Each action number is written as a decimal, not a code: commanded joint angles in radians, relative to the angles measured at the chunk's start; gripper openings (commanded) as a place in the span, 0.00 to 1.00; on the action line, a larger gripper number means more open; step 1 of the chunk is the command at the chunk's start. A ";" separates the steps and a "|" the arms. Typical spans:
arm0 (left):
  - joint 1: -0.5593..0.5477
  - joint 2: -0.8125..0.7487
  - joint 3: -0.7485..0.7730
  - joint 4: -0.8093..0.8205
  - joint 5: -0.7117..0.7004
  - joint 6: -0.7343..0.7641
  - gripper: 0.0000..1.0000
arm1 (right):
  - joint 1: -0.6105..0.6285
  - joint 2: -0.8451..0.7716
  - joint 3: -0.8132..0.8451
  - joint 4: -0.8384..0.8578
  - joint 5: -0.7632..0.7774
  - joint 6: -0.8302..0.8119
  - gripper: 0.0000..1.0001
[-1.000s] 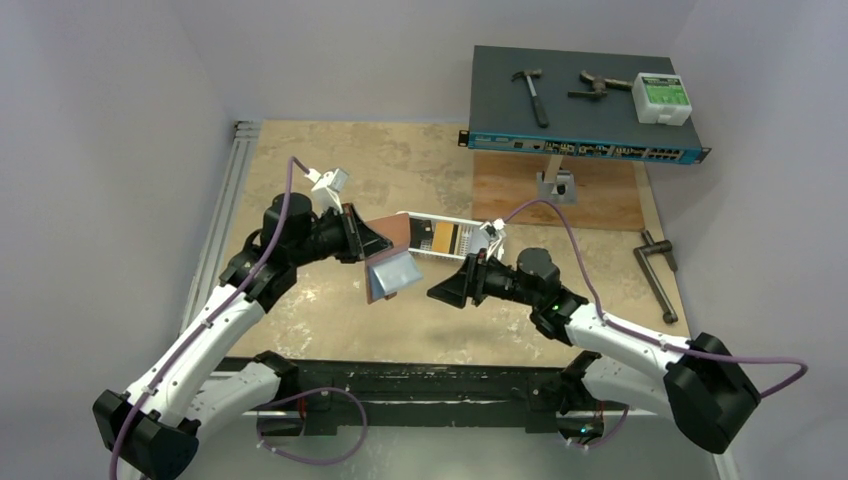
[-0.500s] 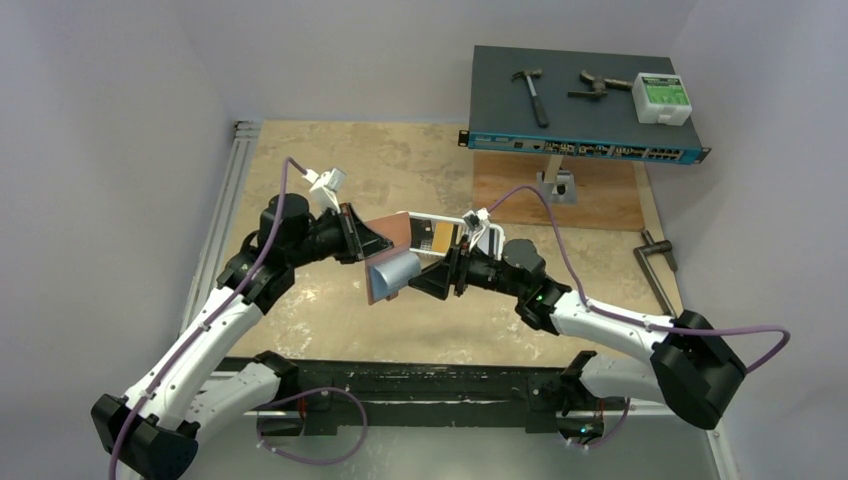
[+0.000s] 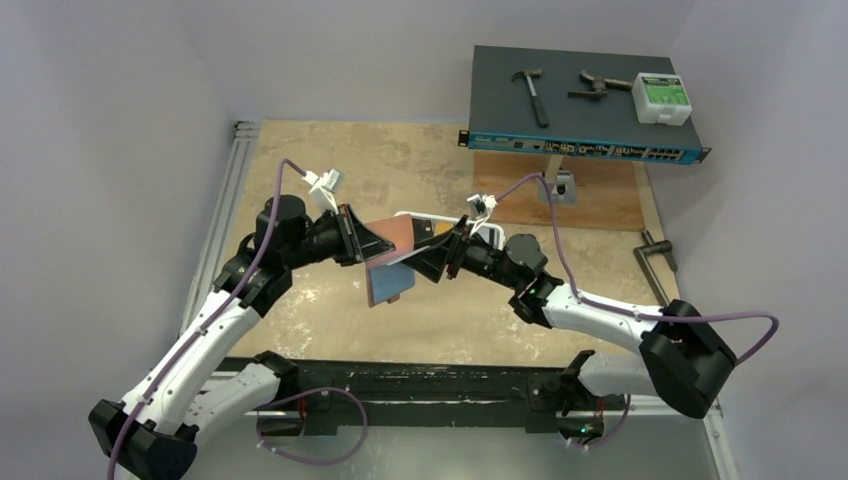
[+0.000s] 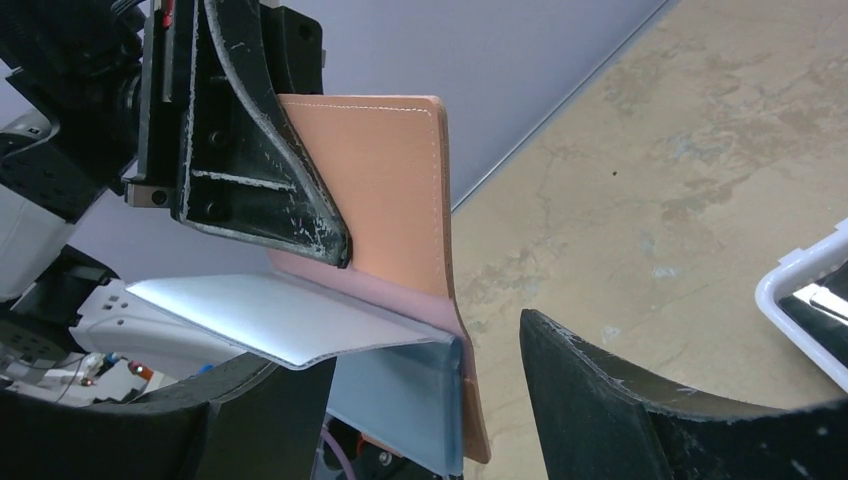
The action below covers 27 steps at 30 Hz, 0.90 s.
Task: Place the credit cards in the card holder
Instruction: Open the card holder.
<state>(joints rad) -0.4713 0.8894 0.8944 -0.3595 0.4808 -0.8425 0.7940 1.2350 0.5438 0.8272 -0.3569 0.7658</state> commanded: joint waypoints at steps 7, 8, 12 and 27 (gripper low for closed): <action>-0.006 -0.027 0.000 0.101 0.081 -0.078 0.00 | 0.012 0.116 0.000 0.439 -0.129 0.150 0.61; -0.007 -0.028 -0.002 0.103 0.085 -0.082 0.00 | 0.013 0.135 -0.001 0.493 -0.142 0.179 0.58; -0.008 -0.038 -0.007 0.105 0.088 -0.086 0.02 | 0.013 0.207 0.023 0.647 -0.217 0.289 0.32; 0.271 0.037 0.110 -0.126 0.176 0.270 0.71 | -0.041 0.087 0.264 -0.601 -0.279 -0.212 0.00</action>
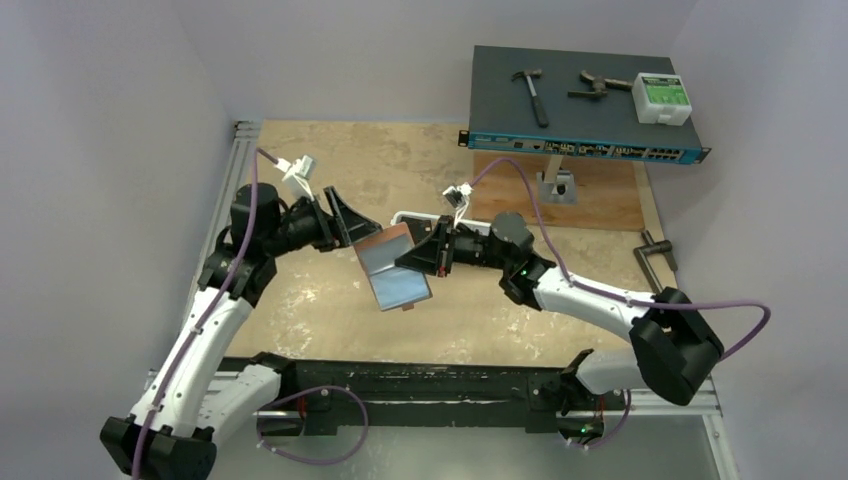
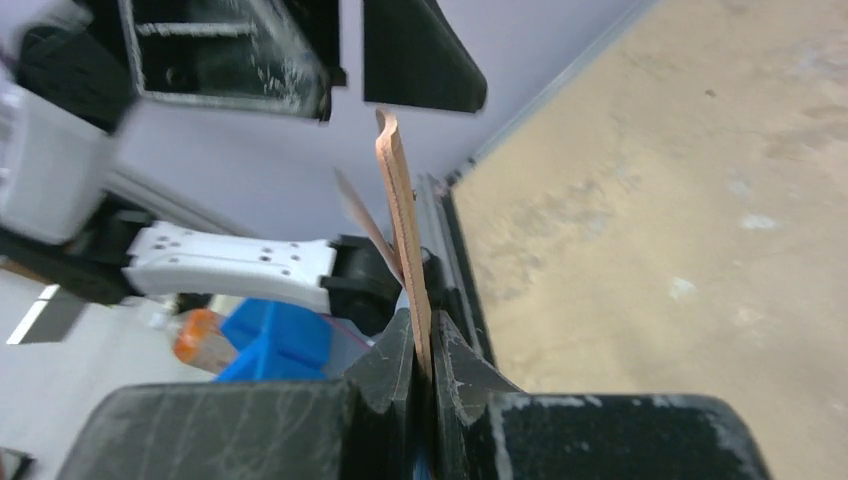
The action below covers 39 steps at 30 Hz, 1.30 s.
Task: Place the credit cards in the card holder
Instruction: Open the card holder, then place the card holder at the center of the board.
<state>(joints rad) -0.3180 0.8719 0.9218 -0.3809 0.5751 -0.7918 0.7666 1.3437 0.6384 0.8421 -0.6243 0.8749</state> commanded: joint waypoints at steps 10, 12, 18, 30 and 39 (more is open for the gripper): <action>0.160 0.187 0.165 -0.461 0.108 0.697 0.72 | -0.018 0.341 0.474 -1.266 -0.002 -0.720 0.00; 0.161 0.205 0.178 -0.531 0.110 0.749 0.72 | -0.017 0.382 0.505 -1.306 0.030 -0.751 0.00; 0.191 0.209 0.147 -0.545 0.152 0.771 0.73 | 0.030 0.485 0.559 -1.344 0.126 -0.788 0.04; 0.254 0.277 0.182 -0.503 0.219 0.751 0.74 | 0.147 0.456 0.506 -1.195 0.533 -0.830 0.44; 0.288 0.290 0.196 -0.478 0.247 0.737 0.78 | 0.179 0.420 0.454 -1.129 0.639 -0.829 0.53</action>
<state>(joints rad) -0.0467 1.1603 1.0817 -0.8925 0.7753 -0.0589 0.9253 1.8088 1.1065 -0.3386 -0.0689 0.0586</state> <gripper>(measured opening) 0.771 0.527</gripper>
